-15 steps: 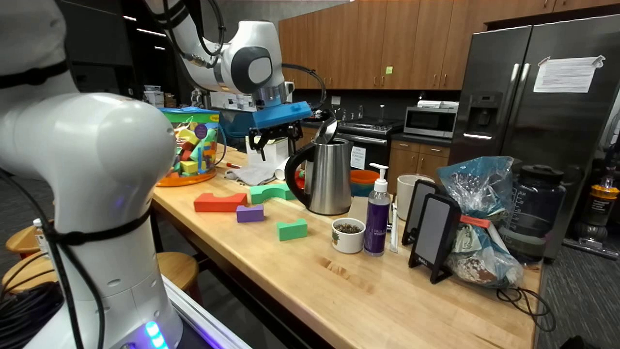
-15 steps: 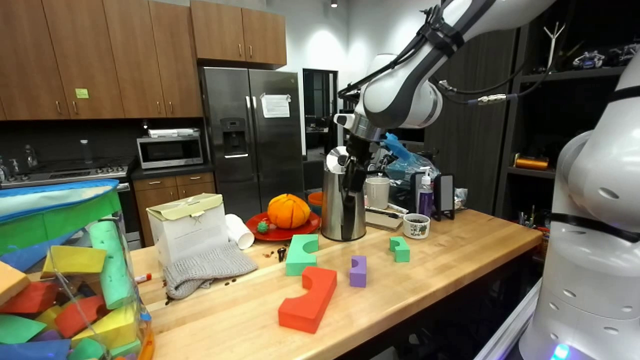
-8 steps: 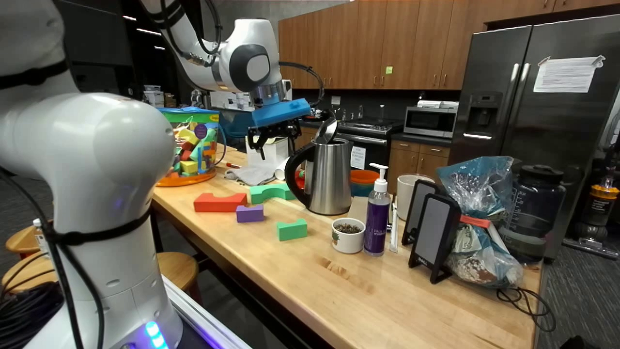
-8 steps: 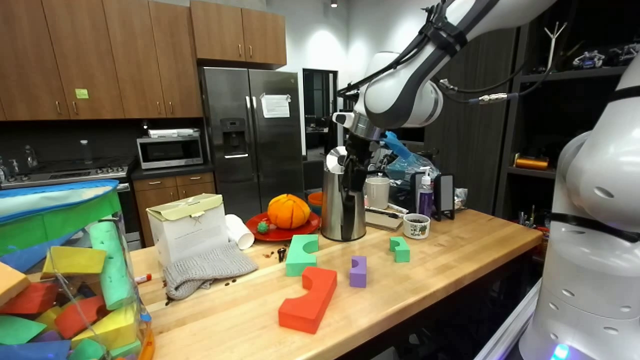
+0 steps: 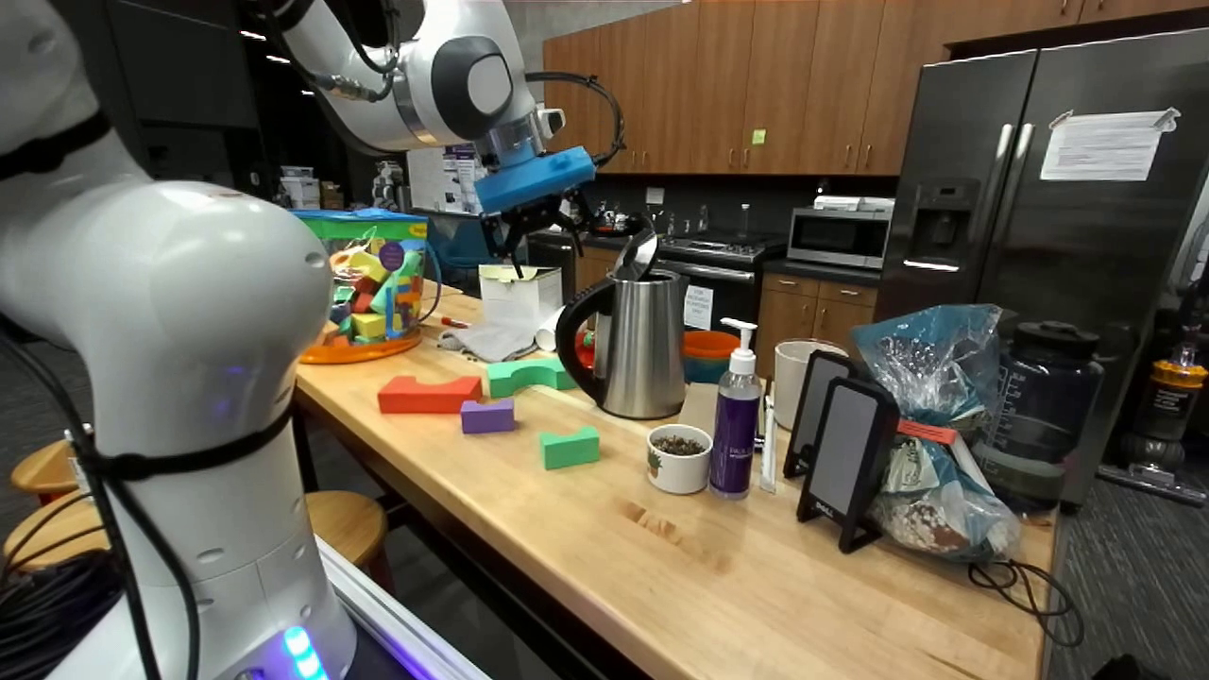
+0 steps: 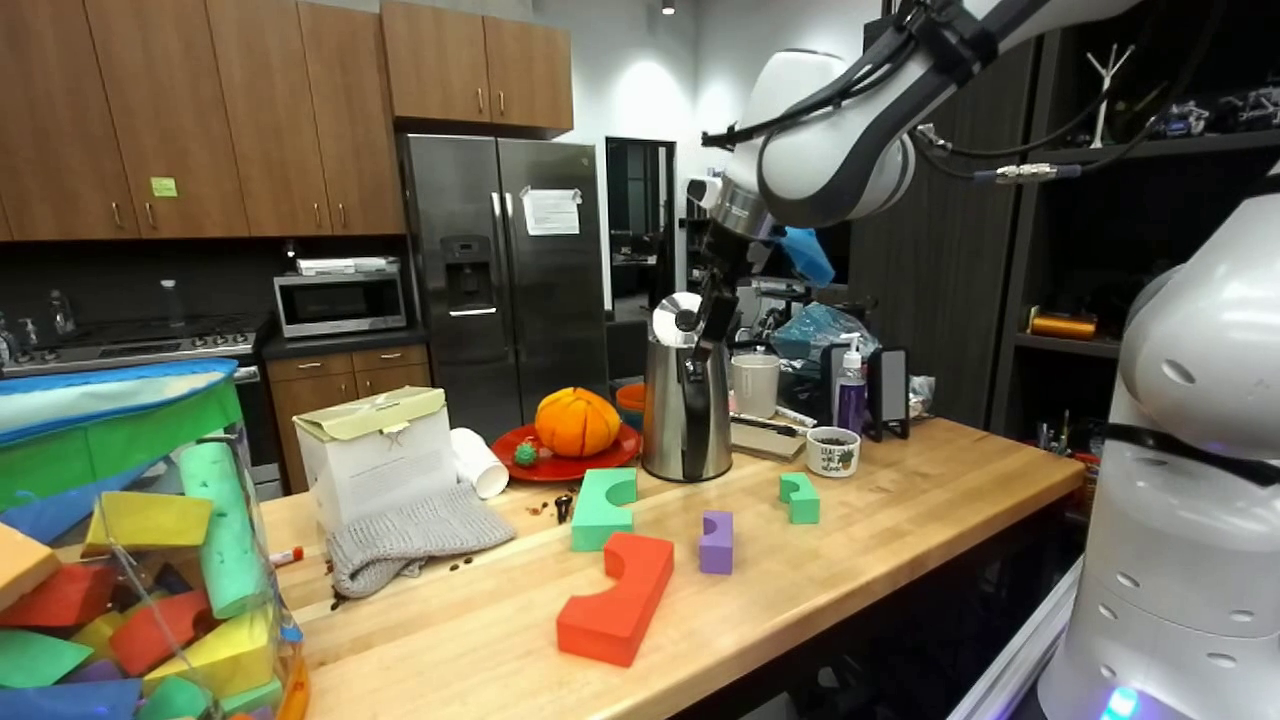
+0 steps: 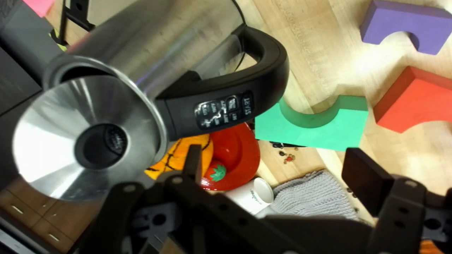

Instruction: Open the electric kettle, then close it

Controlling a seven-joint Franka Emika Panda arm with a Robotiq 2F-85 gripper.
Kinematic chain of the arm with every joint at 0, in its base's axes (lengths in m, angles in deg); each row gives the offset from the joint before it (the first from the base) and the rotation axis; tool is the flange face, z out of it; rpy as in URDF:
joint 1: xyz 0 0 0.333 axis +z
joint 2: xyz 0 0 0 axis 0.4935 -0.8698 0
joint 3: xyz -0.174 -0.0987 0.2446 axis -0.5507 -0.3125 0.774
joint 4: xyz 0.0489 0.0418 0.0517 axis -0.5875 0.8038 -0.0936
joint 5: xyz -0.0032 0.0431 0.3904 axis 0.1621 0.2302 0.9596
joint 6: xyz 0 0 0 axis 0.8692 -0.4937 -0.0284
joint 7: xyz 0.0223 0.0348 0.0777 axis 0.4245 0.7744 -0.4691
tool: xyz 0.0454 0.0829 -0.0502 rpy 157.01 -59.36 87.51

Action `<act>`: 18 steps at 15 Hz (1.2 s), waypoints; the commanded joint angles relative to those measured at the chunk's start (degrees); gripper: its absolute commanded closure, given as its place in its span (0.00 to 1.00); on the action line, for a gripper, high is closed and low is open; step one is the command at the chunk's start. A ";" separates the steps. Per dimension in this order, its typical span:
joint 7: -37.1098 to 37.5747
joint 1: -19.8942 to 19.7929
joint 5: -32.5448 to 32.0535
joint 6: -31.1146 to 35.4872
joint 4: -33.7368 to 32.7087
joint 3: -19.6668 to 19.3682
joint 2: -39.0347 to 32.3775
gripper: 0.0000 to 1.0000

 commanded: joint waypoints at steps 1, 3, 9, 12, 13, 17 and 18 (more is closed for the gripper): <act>9.07 -3.51 -1.46 -1.86 0.78 -0.16 5.06 0.00; 13.75 -5.85 -2.01 -1.58 0.32 -0.60 5.39 0.00; 27.64 -13.05 -1.25 2.11 -1.30 -0.01 2.10 0.00; 35.17 -15.83 -0.26 4.49 -2.84 0.76 -0.43 0.00; 37.90 -16.77 -0.06 5.51 -3.54 1.28 -1.40 0.00; 48.27 -20.22 0.61 11.49 -6.79 4.16 -6.17 0.00; 50.17 -21.28 0.18 12.59 -7.56 5.16 -7.13 0.00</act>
